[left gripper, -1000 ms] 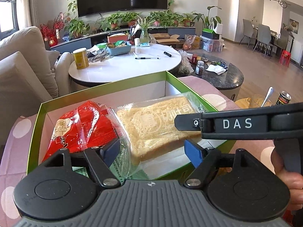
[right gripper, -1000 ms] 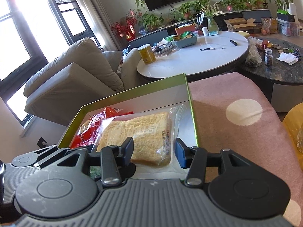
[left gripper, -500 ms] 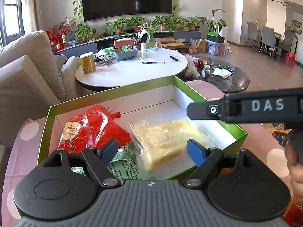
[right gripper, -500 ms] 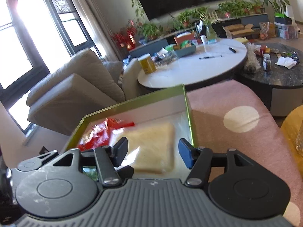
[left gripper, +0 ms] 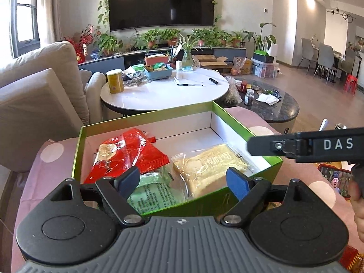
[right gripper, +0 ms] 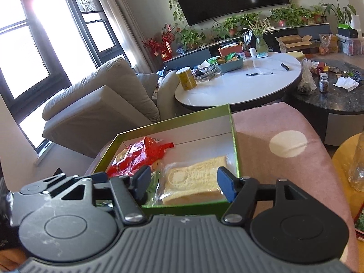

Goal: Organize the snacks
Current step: 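Raise the open left tool out of the green box, then reach the right tool to the yellow-and-red chip bag and close on it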

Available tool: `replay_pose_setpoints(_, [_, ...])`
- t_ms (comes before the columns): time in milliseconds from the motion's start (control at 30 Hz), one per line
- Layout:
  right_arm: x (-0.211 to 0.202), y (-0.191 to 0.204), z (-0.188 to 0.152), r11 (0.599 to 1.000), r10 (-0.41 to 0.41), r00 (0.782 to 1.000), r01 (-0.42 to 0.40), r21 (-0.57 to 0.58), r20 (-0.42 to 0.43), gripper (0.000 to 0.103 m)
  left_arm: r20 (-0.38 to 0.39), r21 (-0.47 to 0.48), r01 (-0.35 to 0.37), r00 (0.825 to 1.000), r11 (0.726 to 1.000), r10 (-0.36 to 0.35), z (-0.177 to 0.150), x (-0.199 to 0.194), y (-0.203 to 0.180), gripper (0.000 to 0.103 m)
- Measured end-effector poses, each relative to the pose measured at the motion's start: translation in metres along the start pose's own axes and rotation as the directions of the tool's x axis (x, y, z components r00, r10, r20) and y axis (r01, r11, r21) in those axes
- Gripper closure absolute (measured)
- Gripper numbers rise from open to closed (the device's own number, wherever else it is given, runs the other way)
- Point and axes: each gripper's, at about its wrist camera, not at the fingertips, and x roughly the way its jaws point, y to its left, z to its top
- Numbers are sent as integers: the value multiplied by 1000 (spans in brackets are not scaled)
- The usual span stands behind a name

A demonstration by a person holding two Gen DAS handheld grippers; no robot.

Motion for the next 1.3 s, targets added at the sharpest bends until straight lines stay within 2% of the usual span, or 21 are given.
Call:
replay_pose_setpoints(333, [-20,-15,-16,998,-48,998,49,26,-44,42,-12,-17,0,1000,1000,0,-18,-20,3,21])
replay_pose_setpoints(500, [-27,-18,-30,996,-90,993,90,1,-79,42,-34,-15,21,999,1000,-21,-31,-25,-3,21])
replay_pose_setpoints(700, [-36,-27,-47,994,-98,987,104,39,-127,42,-57,2,49,997,999,-49,-45,-33,-15,21])
replay_pose_setpoints(900, [-41,-21,-65,993,-108,978,115,31,-177,42,-84,10,132,988,991,-131,-58,-45,-30,21])
replay_pose_setpoints(1033, [-43,-20,-73,992,-106,973,117,42,-204,42,-75,45,118,991,992,-114,-63,-53,-37,21])
replay_pose_setpoints(1233, [-48,-15,-84,996,-70,972,81,41,-225,42,-70,5,88,994,996,-87,-64,-61,-25,21])
replay_pose_setpoints(1300, [-47,-10,-86,997,-55,973,66,43,-223,49,-65,0,76,995,997,-76,-66,-64,-21,21])
